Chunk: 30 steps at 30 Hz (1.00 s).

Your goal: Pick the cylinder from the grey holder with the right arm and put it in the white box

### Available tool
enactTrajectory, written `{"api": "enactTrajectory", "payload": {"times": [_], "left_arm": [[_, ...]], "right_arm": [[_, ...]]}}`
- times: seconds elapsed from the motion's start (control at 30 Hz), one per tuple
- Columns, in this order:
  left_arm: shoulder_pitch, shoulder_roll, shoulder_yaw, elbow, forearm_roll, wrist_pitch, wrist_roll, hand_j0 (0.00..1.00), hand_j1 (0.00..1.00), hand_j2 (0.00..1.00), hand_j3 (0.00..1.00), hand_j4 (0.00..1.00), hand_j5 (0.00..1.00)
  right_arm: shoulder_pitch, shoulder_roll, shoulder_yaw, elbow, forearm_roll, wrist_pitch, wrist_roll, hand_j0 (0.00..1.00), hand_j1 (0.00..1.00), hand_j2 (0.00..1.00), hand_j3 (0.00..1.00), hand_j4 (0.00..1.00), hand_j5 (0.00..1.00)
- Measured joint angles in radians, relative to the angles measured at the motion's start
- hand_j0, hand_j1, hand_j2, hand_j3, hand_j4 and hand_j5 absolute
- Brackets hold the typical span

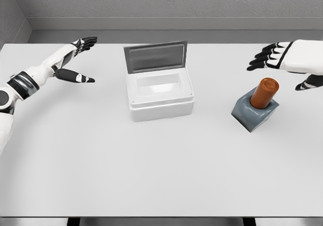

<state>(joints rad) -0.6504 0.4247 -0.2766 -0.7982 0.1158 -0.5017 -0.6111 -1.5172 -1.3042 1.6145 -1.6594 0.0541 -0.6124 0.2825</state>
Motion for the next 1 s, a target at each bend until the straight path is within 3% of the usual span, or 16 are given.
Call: {"api": "enactTrajectory", "payload": {"times": [0.8, 1.0], "left_arm": [[0.009, -0.001, 0.0, -0.005, -0.015, 0.0, 0.0, 1.0, 1.0, 1.0, 1.0, 1.0, 1.0], [0.009, 0.0, 0.0, -0.008, -0.019, 0.0, 0.0, 1.0, 1.0, 1.0, 1.0, 1.0, 1.0]], "right_arm": [[-0.021, 0.047, 0.092, 0.026, -0.005, 0.0, 0.022, 1.0, 1.0, 1.0, 1.0, 1.0, 1.0], [-0.138, 0.031, 0.15, 0.022, -0.006, 0.0, 0.021, 1.0, 1.0, 1.0, 1.0, 1.0, 1.0]]}}
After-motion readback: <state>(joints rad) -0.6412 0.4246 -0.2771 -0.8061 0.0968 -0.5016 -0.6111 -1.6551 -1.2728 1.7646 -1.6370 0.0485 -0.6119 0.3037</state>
